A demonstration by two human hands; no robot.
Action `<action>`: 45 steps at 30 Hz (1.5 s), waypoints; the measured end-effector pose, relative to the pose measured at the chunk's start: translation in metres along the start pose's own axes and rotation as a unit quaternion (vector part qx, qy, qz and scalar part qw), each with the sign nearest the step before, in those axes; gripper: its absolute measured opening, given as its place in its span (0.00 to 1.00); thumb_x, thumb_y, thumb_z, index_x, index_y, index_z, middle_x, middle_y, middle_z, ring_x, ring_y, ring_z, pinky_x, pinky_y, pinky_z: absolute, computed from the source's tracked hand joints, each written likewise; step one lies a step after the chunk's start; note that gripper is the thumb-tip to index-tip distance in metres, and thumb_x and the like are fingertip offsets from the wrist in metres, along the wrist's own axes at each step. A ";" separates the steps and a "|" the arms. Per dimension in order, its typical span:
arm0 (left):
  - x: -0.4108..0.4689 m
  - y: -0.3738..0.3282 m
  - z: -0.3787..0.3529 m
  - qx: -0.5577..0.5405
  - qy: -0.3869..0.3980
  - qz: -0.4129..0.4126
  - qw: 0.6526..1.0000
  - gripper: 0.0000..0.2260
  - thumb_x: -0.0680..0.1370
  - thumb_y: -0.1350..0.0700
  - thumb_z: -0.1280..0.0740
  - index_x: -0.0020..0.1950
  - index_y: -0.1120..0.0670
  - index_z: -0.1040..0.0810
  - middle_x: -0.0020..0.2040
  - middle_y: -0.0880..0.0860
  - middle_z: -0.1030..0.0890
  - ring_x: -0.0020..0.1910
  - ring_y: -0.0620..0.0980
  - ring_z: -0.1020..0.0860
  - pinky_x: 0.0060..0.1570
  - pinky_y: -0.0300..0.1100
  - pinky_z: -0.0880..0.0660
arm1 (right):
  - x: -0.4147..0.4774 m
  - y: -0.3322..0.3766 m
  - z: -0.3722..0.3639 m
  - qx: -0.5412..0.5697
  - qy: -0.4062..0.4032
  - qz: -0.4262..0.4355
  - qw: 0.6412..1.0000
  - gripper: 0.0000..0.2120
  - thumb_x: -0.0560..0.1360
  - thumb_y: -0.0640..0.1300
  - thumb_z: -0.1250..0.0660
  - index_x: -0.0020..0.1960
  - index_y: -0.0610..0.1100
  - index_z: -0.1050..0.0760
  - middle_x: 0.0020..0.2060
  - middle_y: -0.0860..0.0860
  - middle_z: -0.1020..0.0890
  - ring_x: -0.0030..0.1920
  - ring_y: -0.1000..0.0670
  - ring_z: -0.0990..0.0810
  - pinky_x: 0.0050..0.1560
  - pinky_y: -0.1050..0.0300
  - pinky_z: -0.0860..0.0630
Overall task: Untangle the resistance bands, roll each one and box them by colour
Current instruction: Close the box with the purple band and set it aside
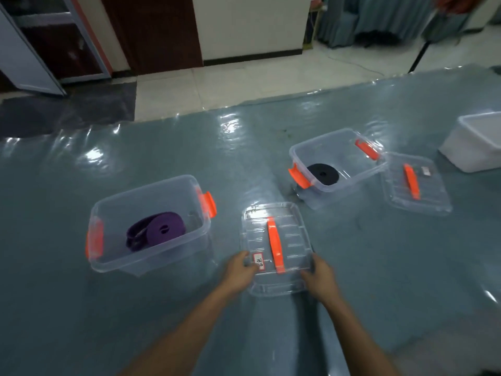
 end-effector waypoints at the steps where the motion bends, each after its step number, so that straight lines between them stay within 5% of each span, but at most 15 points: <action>1: -0.001 0.000 -0.005 -0.013 -0.006 0.003 1.000 0.15 0.77 0.62 0.29 0.63 0.53 0.22 0.55 0.50 0.18 0.49 0.48 0.20 0.43 0.33 0.24 | 0.000 -0.001 0.000 0.030 -0.009 -0.016 0.999 0.14 0.72 0.37 0.31 0.56 0.48 0.20 0.47 0.51 0.14 0.47 0.49 0.16 0.49 0.55 0.20; 4: -0.005 -0.003 -0.009 -0.045 -0.040 0.009 0.998 0.16 0.77 0.63 0.30 0.64 0.57 0.20 0.49 0.51 0.18 0.41 0.47 0.20 0.37 0.32 0.25 | 0.000 -0.006 0.001 0.105 -0.040 -0.075 0.991 0.13 0.70 0.36 0.26 0.55 0.42 0.19 0.46 0.46 0.14 0.47 0.45 0.15 0.51 0.49 0.18; 7: -0.010 -0.010 -0.004 -0.026 -0.059 -0.013 0.998 0.17 0.77 0.62 0.30 0.66 0.57 0.21 0.61 0.54 0.18 0.59 0.53 0.19 0.61 0.46 0.23 | -0.005 -0.017 0.003 0.142 -0.042 -0.117 0.982 0.13 0.69 0.32 0.25 0.53 0.40 0.16 0.44 0.45 0.13 0.46 0.43 0.14 0.52 0.44 0.18; 12: -0.023 -0.032 0.014 -0.022 -0.072 -0.072 0.995 0.18 0.78 0.60 0.30 0.68 0.54 0.23 0.68 0.54 0.23 0.67 0.50 0.25 0.70 0.45 0.30 | -0.017 -0.022 0.004 0.174 -0.048 -0.137 0.974 0.16 0.68 0.30 0.27 0.53 0.43 0.14 0.43 0.49 0.12 0.45 0.46 0.14 0.52 0.44 0.16; 19: -0.050 -0.069 0.089 -0.097 -0.095 -0.149 0.979 0.28 0.79 0.61 0.29 0.77 0.49 0.33 0.70 0.52 0.25 0.55 0.47 0.18 0.59 0.45 0.21 | -0.018 0.028 0.002 0.198 -0.010 -0.034 0.980 0.14 0.72 0.28 0.31 0.50 0.44 0.15 0.40 0.50 0.13 0.34 0.56 0.17 0.32 0.63 0.23; 22: -0.055 -0.068 0.141 -0.115 -0.149 -0.154 0.970 0.32 0.78 0.61 0.29 0.79 0.46 0.36 0.69 0.53 0.23 0.39 0.35 0.21 0.42 0.28 0.25 | -0.013 0.065 -0.003 0.168 0.010 0.026 0.985 0.17 0.73 0.28 0.32 0.59 0.41 0.17 0.46 0.47 0.15 0.39 0.54 0.19 0.42 0.60 0.21; 24: -0.058 -0.060 0.177 -0.128 -0.190 -0.145 0.962 0.30 0.78 0.61 0.30 0.78 0.47 0.35 0.67 0.54 0.21 0.32 0.37 0.22 0.36 0.31 0.26 | -0.007 0.097 -0.006 0.143 0.014 0.075 0.987 0.19 0.73 0.27 0.32 0.61 0.39 0.19 0.44 0.51 0.16 0.39 0.54 0.21 0.41 0.64 0.22; 28: -0.067 -0.032 0.246 -0.138 -0.278 -0.109 0.944 0.30 0.77 0.59 0.28 0.77 0.47 0.33 0.65 0.44 0.24 0.44 0.47 0.18 0.42 0.37 0.24 | 0.005 0.173 -0.022 0.041 0.017 0.189 0.981 0.20 0.74 0.29 0.30 0.64 0.39 0.21 0.53 0.49 0.19 0.47 0.49 0.21 0.52 0.59 0.28; 31: -0.069 -0.006 0.284 -0.108 -0.296 -0.081 0.945 0.27 0.77 0.55 0.27 0.75 0.47 0.29 0.62 0.46 0.21 0.45 0.48 0.16 0.47 0.41 0.20 | 0.015 0.229 -0.040 -0.025 0.018 0.266 0.964 0.21 0.73 0.27 0.31 0.65 0.39 0.21 0.58 0.43 0.19 0.51 0.48 0.22 0.56 0.58 0.29; 33: -0.068 0.011 0.302 -0.121 -0.311 -0.059 0.941 0.23 0.77 0.55 0.27 0.72 0.49 0.25 0.55 0.50 0.16 0.44 0.52 0.15 0.50 0.46 0.18 | 0.021 0.264 -0.052 -0.054 0.027 0.313 0.948 0.22 0.73 0.26 0.32 0.65 0.37 0.21 0.60 0.40 0.20 0.55 0.42 0.20 0.61 0.54 0.26; 36: -0.067 0.033 0.318 -0.152 -0.343 -0.045 0.926 0.11 0.79 0.56 0.31 0.62 0.51 0.20 0.35 0.48 0.18 0.25 0.47 0.20 0.28 0.37 0.23 | 0.029 0.310 -0.070 -0.087 0.029 0.371 0.924 0.23 0.72 0.25 0.31 0.65 0.38 0.20 0.60 0.41 0.19 0.59 0.40 0.20 0.62 0.64 0.28; 39: -0.062 0.050 0.324 -0.185 -0.376 -0.024 0.908 0.07 0.82 0.56 0.34 0.58 0.49 0.22 0.35 0.53 0.21 0.21 0.44 0.23 0.22 0.37 0.28 | 0.032 0.341 -0.086 -0.081 0.014 0.397 0.914 0.21 0.74 0.30 0.30 0.66 0.41 0.21 0.62 0.44 0.19 0.63 0.40 0.22 0.66 0.52 0.29; 43: -0.051 0.061 0.326 -0.215 -0.402 -0.001 0.890 0.09 0.82 0.55 0.35 0.63 0.51 0.23 0.36 0.54 0.21 0.25 0.46 0.23 0.30 0.42 0.24 | 0.034 0.344 -0.106 -0.037 0.013 0.356 0.934 0.28 0.77 0.37 0.31 0.76 0.41 0.34 0.75 0.43 0.31 0.75 0.41 0.34 0.76 0.51 0.40; 45: -0.050 0.062 0.323 -0.221 -0.413 0.015 0.883 0.10 0.82 0.54 0.35 0.63 0.55 0.24 0.39 0.56 0.20 0.28 0.49 0.22 0.34 0.47 0.21 | 0.036 0.335 -0.113 0.014 0.030 0.297 0.954 0.33 0.78 0.40 0.31 0.79 0.44 0.40 0.75 0.43 0.31 0.71 0.43 0.28 0.72 0.48 0.31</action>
Point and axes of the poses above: each hand's wrist, its own x-axis towards the middle knuckle, its own z-axis out of the back of the hand, y = z × x, the point moved 4 cm from there along x, towards the middle knuckle
